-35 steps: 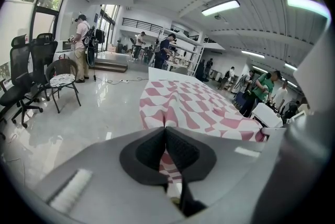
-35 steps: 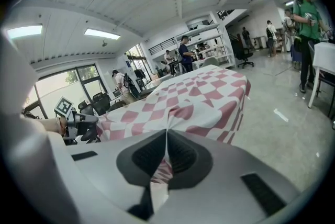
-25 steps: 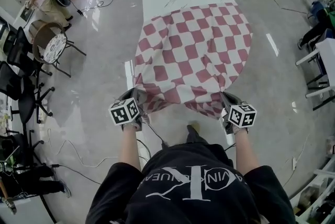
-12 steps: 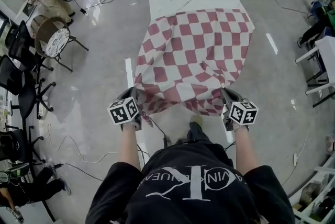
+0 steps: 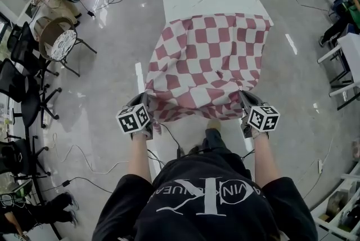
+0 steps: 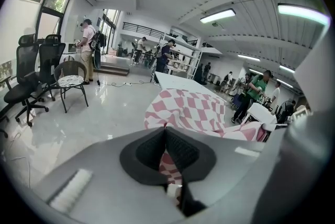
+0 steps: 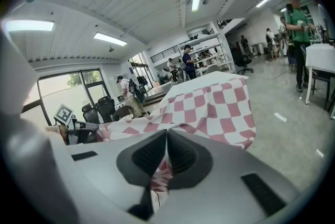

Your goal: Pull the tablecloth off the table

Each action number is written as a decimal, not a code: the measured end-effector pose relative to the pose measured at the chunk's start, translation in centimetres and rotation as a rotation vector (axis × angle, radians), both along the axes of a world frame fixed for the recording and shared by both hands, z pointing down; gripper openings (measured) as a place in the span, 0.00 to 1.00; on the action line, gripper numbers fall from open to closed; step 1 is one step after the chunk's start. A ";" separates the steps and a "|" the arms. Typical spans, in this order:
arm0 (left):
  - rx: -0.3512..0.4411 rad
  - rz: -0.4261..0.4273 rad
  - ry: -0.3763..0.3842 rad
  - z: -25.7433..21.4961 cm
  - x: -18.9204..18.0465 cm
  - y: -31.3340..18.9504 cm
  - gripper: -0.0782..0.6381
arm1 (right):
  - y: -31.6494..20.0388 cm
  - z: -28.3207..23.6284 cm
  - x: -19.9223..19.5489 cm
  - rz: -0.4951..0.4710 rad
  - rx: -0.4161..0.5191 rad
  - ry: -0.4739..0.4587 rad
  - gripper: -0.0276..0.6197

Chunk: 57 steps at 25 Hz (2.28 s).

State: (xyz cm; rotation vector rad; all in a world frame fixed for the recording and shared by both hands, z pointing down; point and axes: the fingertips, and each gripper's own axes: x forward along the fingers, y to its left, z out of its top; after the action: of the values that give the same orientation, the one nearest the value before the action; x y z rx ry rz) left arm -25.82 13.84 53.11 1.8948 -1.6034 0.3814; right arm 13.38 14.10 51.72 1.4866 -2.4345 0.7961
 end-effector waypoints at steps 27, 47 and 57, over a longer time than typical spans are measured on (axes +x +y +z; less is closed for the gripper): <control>0.244 0.032 -0.015 -5.6 -0.6 -0.7 0.13 | -0.1 -3.4 0.3 0.087 0.103 -0.128 0.06; 0.455 0.003 -0.013 -12.7 0.4 -6.5 0.13 | -6.6 -12.6 0.8 0.033 0.359 0.022 0.06; 0.552 0.022 -0.049 -15.7 1.5 -8.0 0.13 | -7.7 -15.4 2.1 0.043 0.440 0.058 0.06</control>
State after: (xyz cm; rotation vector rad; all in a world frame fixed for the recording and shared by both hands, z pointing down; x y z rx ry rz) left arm -24.36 5.84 37.39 2.3166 -1.8564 -0.0180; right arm 15.48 6.37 36.27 1.6761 -2.6566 0.2210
